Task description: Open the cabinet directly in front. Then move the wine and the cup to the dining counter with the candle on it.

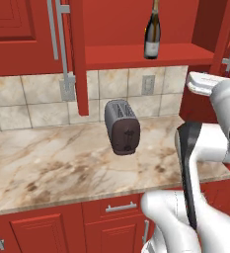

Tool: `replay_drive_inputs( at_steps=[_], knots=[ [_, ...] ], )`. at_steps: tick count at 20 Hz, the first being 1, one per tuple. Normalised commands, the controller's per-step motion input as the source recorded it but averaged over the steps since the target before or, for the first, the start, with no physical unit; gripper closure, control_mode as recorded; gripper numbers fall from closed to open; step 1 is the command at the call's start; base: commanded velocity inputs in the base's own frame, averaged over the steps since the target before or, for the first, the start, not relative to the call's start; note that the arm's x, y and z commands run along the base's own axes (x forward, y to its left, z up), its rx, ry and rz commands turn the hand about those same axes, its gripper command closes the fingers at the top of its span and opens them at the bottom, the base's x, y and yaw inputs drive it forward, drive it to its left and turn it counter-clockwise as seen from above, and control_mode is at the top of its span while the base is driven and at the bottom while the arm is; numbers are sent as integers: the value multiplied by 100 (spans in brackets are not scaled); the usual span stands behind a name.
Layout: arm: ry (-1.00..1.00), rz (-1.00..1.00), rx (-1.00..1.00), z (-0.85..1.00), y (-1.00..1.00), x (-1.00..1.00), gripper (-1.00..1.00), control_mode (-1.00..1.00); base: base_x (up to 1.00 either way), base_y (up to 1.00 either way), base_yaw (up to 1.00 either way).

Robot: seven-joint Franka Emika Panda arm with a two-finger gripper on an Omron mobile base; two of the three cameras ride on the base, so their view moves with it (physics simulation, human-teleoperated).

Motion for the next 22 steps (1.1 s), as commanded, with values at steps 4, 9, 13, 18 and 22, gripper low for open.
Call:
replay_drive_inputs(
  at_steps=[4, 9, 13, 18, 22],
  knots=[
    [0, 0, -11, 1, 87, -38, -100, -100, 0, 0, 0],
    [0, -11, -5, 13, 35, 18, -100, -100, 0, 0, 0],
    [4, -13, -1, 6, 11, 68, -100, -100, 0, 0, 0],
    [18, -6, 0, 0, 0, 96, -100, -100, 0, 0, 0],
    [22, -13, 2, 0, -13, 100, -100, -100, 0, 0, 0]
  ],
)
